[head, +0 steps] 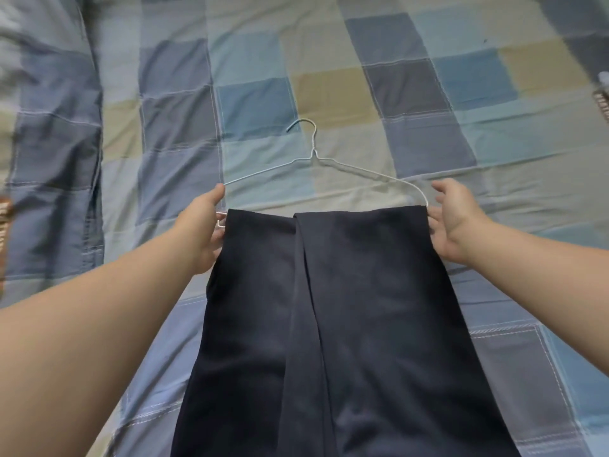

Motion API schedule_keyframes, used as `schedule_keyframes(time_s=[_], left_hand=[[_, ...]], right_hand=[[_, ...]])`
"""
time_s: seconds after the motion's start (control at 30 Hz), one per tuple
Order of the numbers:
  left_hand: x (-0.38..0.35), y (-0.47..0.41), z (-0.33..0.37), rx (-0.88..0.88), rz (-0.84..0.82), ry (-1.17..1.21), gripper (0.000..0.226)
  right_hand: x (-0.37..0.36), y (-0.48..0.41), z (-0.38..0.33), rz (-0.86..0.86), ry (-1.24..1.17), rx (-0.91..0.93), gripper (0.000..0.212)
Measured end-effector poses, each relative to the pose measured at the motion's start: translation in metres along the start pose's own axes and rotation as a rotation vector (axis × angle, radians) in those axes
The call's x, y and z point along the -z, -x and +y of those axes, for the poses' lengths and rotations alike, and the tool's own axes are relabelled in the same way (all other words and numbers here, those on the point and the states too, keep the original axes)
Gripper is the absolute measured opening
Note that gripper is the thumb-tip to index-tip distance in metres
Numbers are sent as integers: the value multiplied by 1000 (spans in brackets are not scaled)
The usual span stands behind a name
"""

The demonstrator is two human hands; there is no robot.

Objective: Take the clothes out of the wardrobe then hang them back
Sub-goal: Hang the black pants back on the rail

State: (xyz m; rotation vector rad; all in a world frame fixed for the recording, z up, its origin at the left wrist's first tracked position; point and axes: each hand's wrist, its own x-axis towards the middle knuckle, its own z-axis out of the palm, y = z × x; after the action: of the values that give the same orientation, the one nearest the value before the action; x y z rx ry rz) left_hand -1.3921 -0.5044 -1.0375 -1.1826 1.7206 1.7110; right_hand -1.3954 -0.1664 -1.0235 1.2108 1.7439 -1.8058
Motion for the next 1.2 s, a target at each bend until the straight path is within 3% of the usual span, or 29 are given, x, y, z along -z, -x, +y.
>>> schedule_keyframes(time_s=[0.03,0.1,0.23,0.37,0.43,0.6,0.7,0.8,1.03,1.2], left_hand=[[-3,7,5,17,-7,7,45],[-6,22,19,12,-26,57,45],[-5,60,58,2,-14,177,56],[-2,108,111,-78,32,212,35],[-1,138,143,-127,35,249,30],[10,229,232,-288,-10,289,40],[23,290,280,-359,-36,328,40],[36,355,310,-412,-53,372,44],[66,484,314,-494,-36,451,54],[89,564,272,-498,-94,550,31]], right_hand=[[1,4,-5,-4,-70,-6,25],[-2,27,-22,3,-208,-27,46],[1,64,-59,-8,-323,-7,31],[6,115,-111,-39,-393,112,66],[10,141,-145,-72,-421,166,72],[23,224,-235,-135,-431,306,40],[38,274,-283,-88,-412,388,37],[56,328,-320,-8,-332,454,10],[113,443,-325,-30,9,662,17],[168,519,-313,-20,188,812,15]])
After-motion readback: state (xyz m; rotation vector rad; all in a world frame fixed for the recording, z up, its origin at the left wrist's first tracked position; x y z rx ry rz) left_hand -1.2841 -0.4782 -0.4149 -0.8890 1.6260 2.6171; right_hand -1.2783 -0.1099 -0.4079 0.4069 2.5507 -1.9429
